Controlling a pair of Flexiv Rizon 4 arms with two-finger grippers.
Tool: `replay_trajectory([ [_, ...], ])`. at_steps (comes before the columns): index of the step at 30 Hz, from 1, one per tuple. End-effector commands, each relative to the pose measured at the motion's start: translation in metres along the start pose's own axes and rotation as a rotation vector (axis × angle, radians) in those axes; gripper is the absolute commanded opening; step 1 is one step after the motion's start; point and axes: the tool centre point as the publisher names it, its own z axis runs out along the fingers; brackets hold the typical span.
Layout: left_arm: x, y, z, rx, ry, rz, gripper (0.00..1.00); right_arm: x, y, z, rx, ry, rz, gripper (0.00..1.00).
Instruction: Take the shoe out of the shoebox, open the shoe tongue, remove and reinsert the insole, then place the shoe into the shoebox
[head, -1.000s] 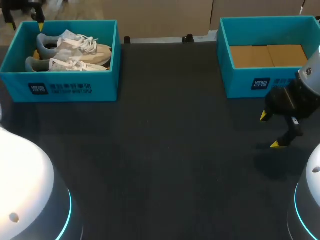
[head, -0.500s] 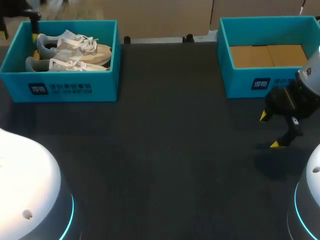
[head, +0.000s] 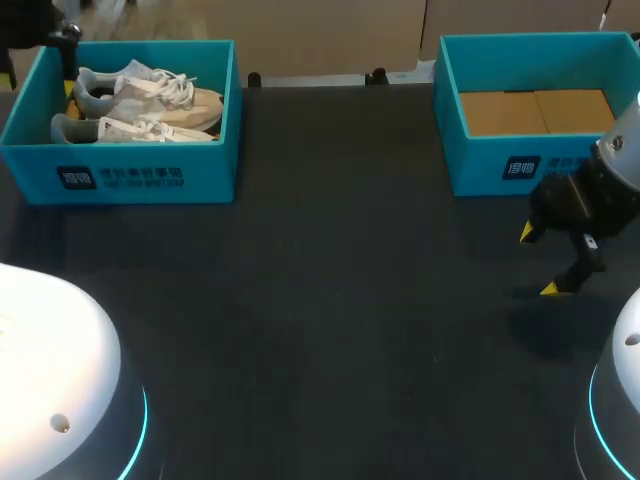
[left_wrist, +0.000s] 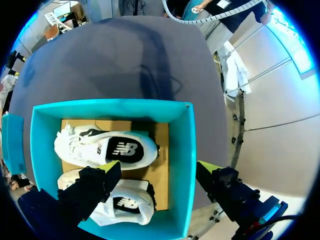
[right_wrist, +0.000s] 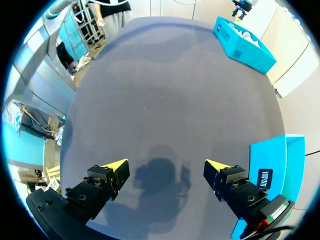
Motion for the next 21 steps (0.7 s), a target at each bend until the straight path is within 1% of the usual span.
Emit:
replay_trajectory([
  [1,-0.003,-0.01,0.02,-0.046,-0.002,0.014,1.0,0.001,0.0,0.0,0.002,-0.002,-0.001,1.0],
  [7,-0.007,-0.016,0.039,-0.049,0.01,0.02,1.0,0.001,0.0,0.0,0.002,-0.002,-0.001,1.0],
  [9,-0.008,-0.017,0.042,-0.042,0.01,0.029,1.0,0.001,0.0,0.0,0.002,-0.002,-0.001,1.0],
  [13,-0.01,-0.018,0.051,-0.056,0.005,0.014,1.0,0.001,0.0,0.0,0.002,-0.002,-0.001,1.0],
  [15,-0.011,-0.017,0.054,-0.068,-0.005,0.002,1.0,0.001,0.0,0.0,0.002,-0.002,-0.001,1.0],
  [21,-0.015,-0.005,0.064,-0.058,-0.019,-0.02,1.0,0.001,0.0,0.0,0.002,-0.002,-0.001,1.0],
])
